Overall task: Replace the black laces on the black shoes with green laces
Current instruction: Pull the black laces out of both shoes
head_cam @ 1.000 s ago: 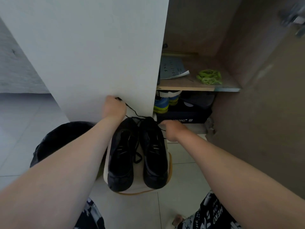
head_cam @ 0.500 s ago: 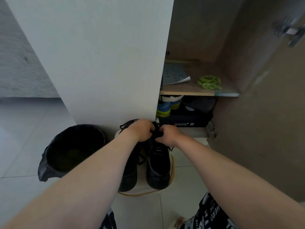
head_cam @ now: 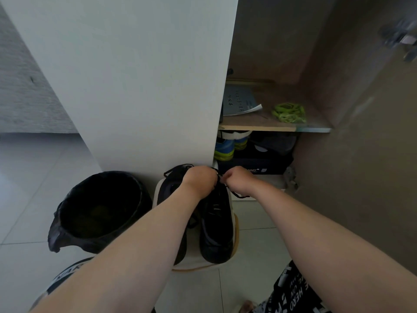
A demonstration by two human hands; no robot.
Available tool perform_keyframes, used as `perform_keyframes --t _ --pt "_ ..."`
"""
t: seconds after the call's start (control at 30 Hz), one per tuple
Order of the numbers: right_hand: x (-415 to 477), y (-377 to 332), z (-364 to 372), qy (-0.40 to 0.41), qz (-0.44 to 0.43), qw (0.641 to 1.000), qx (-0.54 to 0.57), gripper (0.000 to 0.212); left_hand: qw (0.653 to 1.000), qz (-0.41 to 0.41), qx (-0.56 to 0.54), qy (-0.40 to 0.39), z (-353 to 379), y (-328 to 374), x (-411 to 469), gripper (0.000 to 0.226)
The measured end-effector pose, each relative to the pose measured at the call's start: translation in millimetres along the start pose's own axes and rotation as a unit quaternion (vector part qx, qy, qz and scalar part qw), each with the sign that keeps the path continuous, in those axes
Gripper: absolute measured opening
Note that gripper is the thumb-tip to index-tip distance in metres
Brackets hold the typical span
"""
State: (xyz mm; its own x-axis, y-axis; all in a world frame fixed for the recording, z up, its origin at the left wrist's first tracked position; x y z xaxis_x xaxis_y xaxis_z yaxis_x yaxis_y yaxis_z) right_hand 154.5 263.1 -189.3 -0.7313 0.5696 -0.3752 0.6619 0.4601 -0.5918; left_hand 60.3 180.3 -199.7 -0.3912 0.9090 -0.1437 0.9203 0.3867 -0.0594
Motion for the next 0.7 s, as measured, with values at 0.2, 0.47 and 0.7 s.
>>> perform_keyframes --t 0.2,0.47,0.7 --pt "0 8 19 -0.107 0.018 0.994 -0.009 0.035 0.998 0.03 0.041 0.029 6 8 8 0.028" --pt "13 7 10 0.012 -0.072 0.997 -0.019 0.013 0.999 0.025 -0.038 0.03 9 -1 10 0.027" --pt "20 -1 19 0.021 -0.098 0.979 -0.177 0.022 0.991 0.001 -0.129 0.037 7 -12 8 0.017"
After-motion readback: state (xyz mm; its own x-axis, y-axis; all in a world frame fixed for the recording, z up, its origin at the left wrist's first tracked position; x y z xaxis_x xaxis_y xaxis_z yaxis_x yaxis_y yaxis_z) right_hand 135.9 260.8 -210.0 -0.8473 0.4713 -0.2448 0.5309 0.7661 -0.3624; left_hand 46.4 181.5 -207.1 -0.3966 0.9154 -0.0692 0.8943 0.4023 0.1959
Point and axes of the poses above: each hand's wrist, its own x-axis towards the middle knuckle, its own z-axis out of the palm, y = z × x, the point moved 5 cm from there along x, towards the middle knuckle, and after that the axes turned 3 degrees about -z, right-handed, at the moved point
